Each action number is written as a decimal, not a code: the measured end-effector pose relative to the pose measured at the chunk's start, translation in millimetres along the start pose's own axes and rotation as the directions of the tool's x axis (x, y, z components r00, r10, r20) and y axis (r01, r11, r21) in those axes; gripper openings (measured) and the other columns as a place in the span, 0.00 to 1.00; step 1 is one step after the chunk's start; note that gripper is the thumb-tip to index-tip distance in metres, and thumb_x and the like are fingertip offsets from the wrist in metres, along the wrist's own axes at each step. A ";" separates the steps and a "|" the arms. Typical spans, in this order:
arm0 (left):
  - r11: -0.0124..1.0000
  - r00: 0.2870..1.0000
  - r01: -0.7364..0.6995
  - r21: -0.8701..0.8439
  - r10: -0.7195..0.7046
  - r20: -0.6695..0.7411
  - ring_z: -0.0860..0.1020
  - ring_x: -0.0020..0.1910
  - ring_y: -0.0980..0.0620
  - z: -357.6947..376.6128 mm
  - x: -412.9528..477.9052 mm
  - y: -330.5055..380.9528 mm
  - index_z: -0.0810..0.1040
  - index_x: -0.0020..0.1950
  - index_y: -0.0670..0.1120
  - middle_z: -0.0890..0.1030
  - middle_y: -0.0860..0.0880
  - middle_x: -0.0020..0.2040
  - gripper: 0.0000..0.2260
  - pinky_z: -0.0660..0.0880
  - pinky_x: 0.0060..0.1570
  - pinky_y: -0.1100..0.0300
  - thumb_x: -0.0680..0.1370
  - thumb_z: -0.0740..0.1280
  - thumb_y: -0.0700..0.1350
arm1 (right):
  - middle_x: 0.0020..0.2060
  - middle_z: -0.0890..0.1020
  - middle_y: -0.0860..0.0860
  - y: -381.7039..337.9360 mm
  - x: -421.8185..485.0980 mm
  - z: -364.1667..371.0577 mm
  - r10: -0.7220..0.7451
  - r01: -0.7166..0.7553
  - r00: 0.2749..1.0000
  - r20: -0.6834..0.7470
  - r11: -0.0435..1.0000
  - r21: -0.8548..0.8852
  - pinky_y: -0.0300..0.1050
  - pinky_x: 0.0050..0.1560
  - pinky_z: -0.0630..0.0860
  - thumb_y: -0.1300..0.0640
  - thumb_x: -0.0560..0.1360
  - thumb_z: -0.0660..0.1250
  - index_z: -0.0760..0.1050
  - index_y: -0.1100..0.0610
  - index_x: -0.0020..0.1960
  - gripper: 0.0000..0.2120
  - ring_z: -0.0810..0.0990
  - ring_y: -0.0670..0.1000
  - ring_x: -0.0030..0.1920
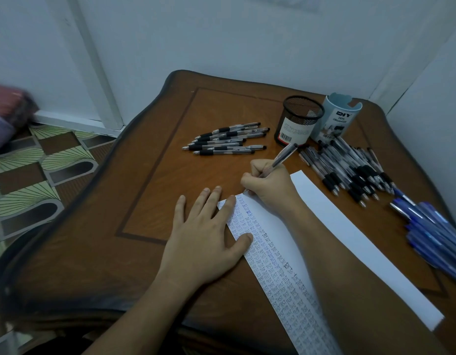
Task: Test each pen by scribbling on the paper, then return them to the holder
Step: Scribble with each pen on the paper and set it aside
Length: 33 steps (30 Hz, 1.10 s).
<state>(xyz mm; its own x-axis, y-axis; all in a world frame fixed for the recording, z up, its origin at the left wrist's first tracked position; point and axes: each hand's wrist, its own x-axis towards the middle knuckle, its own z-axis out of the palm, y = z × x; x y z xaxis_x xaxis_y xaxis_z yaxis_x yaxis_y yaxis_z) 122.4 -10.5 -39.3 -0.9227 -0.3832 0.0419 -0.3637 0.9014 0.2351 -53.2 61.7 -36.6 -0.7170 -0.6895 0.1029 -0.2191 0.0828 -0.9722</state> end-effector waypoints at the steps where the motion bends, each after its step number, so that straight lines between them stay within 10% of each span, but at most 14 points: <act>1: 1.000 1.000 0.003 -0.002 -0.003 -0.004 0.42 0.79 0.54 0.2 -0.1 0.2 0.49 0.80 0.59 0.46 0.54 0.81 0.38 0.35 0.74 0.44 0.72 0.40 0.72 | 0.25 0.61 0.50 -0.9 -0.7 0.6 -0.003 0.003 1.000 0.000 1.000 -0.005 0.47 0.33 0.66 0.69 0.72 0.67 0.60 0.51 0.28 0.23 0.64 0.53 0.30; 33: 1.000 1.000 0.000 -0.019 -0.001 -0.028 0.45 0.79 0.54 0.6 0.4 1.9 0.53 0.79 0.59 0.49 0.53 0.81 0.38 0.36 0.73 0.45 0.71 0.40 0.72 | 0.25 0.62 0.50 -6.4 -2.2 -1.3 -0.003 0.000 0.997 -0.073 0.999 -0.037 0.46 0.33 0.68 0.71 0.73 0.66 0.61 0.57 0.30 0.20 0.66 0.53 0.30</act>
<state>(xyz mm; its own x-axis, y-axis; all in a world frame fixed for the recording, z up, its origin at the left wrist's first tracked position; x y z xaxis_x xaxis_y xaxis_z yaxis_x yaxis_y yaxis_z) 121.2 -8.8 -39.5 -0.9184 -0.3896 0.0687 -0.3616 0.8972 0.2534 -51.1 63.7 -30.3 -0.7631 -0.6350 0.1206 -0.2436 0.1098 -0.9636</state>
